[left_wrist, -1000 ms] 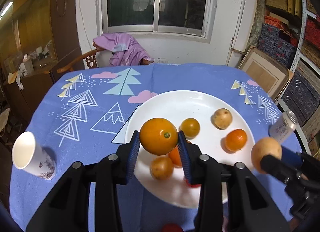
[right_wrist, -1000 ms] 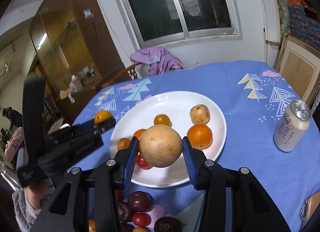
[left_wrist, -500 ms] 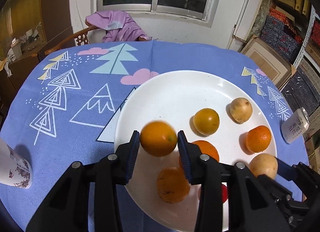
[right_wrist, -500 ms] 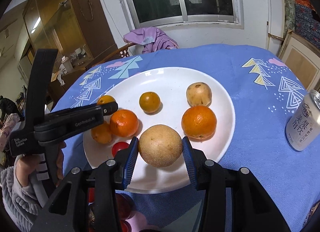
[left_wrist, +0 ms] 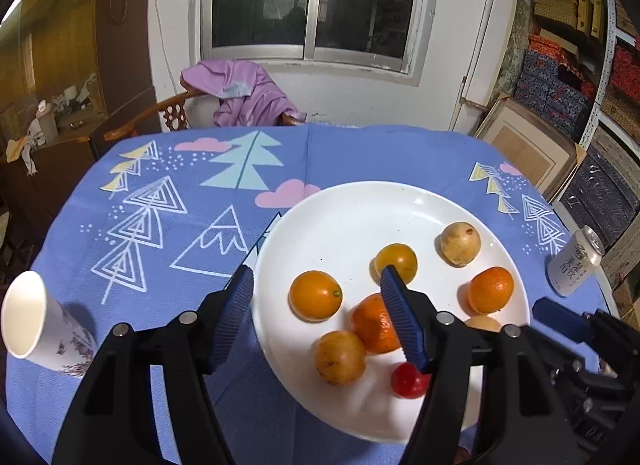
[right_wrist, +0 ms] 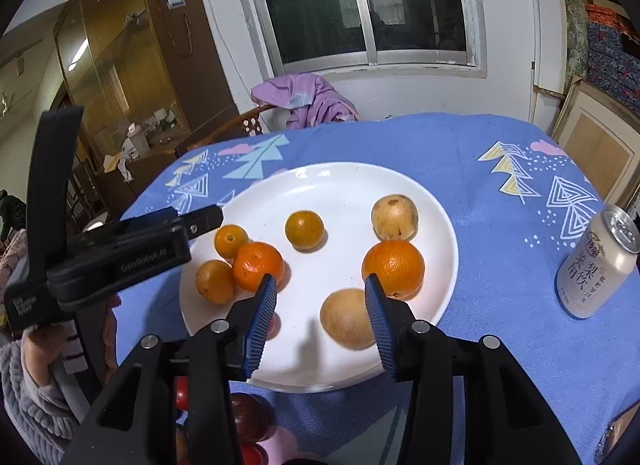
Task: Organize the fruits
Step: 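Move both tools back toward the remaining fruit pile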
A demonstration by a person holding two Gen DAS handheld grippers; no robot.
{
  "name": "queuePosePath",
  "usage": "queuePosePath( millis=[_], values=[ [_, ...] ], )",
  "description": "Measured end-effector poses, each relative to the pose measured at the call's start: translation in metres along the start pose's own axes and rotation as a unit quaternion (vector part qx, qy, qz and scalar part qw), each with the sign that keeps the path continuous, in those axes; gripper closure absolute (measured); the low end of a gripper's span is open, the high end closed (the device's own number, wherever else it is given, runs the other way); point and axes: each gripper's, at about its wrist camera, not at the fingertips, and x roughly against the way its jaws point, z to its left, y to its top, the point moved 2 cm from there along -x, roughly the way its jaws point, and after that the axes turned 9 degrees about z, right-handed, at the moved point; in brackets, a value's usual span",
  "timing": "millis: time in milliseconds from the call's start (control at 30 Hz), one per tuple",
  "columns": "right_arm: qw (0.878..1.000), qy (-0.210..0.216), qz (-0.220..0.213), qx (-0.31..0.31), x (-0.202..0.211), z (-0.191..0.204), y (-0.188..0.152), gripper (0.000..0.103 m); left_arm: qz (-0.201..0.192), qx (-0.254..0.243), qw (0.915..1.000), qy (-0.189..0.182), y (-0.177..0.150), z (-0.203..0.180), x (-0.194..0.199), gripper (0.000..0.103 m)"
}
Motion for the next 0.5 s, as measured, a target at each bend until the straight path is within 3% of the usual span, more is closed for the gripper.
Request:
queuePosePath(
  millis=[200,333,500],
  values=[
    [1.0,0.006,-0.015,-0.001,0.033,0.007,-0.009,0.056,-0.028,-0.011,0.9993,0.023,-0.03,-0.009,0.046,0.036],
    [1.0,0.002,-0.027,0.009,0.058,0.015,-0.032,0.047,-0.03,-0.014,0.9988,0.037,-0.058,-0.013,0.071,0.035],
    [0.999,0.009,-0.037,0.0,0.083,0.009,-0.074,0.046,-0.047,-0.024,0.997,0.057,-0.105,-0.018,0.103,0.023]
  ],
)
